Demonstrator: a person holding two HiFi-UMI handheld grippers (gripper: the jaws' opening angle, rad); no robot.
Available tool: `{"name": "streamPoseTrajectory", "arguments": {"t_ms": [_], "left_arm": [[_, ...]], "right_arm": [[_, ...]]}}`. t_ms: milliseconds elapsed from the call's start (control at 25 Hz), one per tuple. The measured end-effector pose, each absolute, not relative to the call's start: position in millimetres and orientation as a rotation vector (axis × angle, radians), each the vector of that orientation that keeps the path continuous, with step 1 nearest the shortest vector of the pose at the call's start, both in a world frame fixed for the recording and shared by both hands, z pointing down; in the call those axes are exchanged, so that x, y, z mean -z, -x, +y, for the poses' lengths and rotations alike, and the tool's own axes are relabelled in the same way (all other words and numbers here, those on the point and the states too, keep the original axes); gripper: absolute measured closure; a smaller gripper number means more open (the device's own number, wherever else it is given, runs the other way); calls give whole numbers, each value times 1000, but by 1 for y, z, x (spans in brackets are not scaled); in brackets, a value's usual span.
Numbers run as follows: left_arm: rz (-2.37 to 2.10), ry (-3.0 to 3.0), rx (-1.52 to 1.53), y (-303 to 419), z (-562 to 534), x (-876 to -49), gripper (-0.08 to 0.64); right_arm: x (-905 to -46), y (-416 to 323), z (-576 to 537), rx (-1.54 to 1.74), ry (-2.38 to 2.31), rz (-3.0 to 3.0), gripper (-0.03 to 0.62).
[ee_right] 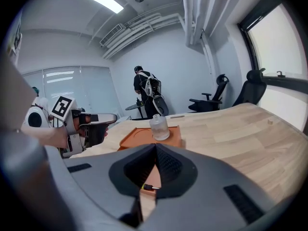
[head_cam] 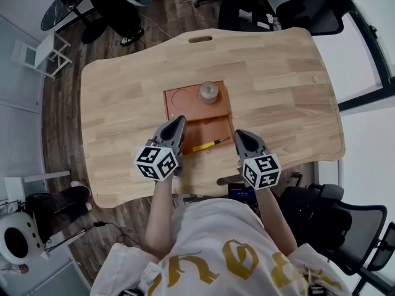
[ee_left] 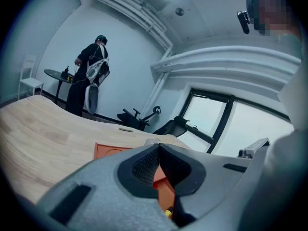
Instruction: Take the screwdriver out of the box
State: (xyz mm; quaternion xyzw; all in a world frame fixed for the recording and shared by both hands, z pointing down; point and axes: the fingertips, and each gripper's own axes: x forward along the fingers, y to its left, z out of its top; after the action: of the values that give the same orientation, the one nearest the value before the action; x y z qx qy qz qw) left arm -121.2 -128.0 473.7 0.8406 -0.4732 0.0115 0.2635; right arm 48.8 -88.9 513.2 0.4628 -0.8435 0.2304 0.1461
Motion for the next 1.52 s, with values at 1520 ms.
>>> {"name": "streamPoseTrajectory", "arguments": {"t_ms": [1520], "left_arm": [[-720, -2251, -718, 60, -103, -590, 549]], "right_arm": [[-573, -54, -111, -698, -1190, -2347, 580]]}}
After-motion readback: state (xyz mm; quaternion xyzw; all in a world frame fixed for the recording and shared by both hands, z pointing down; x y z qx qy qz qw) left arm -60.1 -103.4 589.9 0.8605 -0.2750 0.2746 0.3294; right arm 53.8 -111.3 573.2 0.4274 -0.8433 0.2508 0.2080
